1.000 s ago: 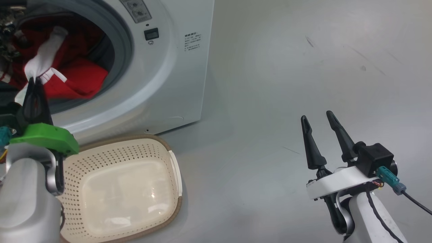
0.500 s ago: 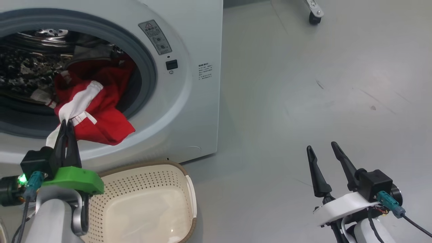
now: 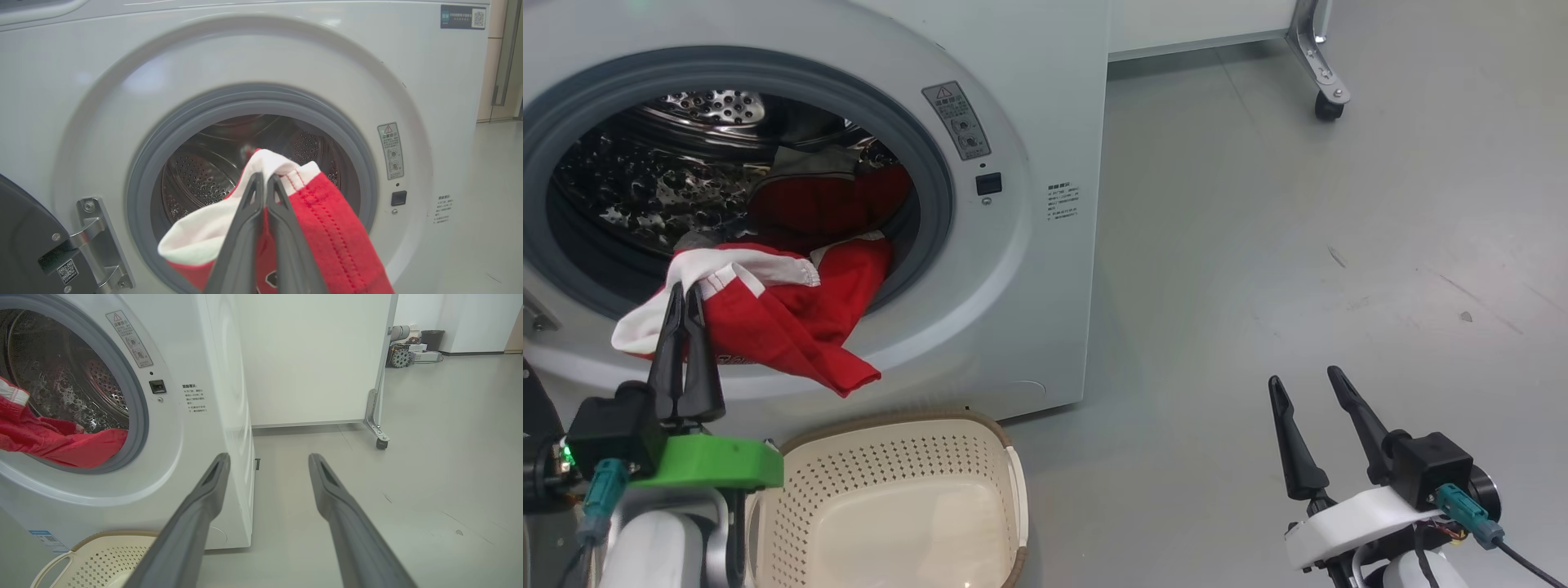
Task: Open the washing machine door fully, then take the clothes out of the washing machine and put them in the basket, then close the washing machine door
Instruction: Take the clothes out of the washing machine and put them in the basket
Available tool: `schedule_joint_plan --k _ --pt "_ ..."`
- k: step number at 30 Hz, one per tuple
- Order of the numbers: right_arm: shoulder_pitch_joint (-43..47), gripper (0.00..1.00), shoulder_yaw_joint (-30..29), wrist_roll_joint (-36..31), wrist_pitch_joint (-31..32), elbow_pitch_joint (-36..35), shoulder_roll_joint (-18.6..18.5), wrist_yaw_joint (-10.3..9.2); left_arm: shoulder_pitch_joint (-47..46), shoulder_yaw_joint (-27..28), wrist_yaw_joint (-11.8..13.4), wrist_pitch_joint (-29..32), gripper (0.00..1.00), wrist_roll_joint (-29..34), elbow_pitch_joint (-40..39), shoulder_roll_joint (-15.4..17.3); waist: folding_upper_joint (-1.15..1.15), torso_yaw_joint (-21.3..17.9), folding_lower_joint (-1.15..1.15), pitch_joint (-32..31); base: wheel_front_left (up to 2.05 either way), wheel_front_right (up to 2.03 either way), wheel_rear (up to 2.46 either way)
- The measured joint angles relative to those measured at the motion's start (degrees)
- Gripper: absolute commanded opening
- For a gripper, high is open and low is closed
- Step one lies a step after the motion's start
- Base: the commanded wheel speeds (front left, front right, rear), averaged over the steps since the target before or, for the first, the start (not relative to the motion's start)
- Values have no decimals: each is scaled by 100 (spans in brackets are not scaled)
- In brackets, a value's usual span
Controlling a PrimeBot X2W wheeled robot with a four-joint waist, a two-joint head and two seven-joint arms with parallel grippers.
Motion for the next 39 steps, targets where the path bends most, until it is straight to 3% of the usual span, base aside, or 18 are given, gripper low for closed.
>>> schedule_joint_plan --k 8,20,28,39 --pt "98 100 -2 -8 0 -152 0 2 578 -303 22 86 0 -31 -69 -178 0 56 0 77 0 0 0" --pt "58 100 4 -52 0 -349 -2 15 960 -595 -19 435 0 -216 678 -229 0 46 0 460 0 0 0" --pt "-70 100 -4 -52 0 -478 1 21 814 -742 -89 633 0 -277 1376 -264 0 53 0 817 0 0 0" --pt "-385 100 27 -52 0 -598 9 56 -131 -681 -138 722 0 -405 2413 -296 0 52 0 1412 0 0 0"
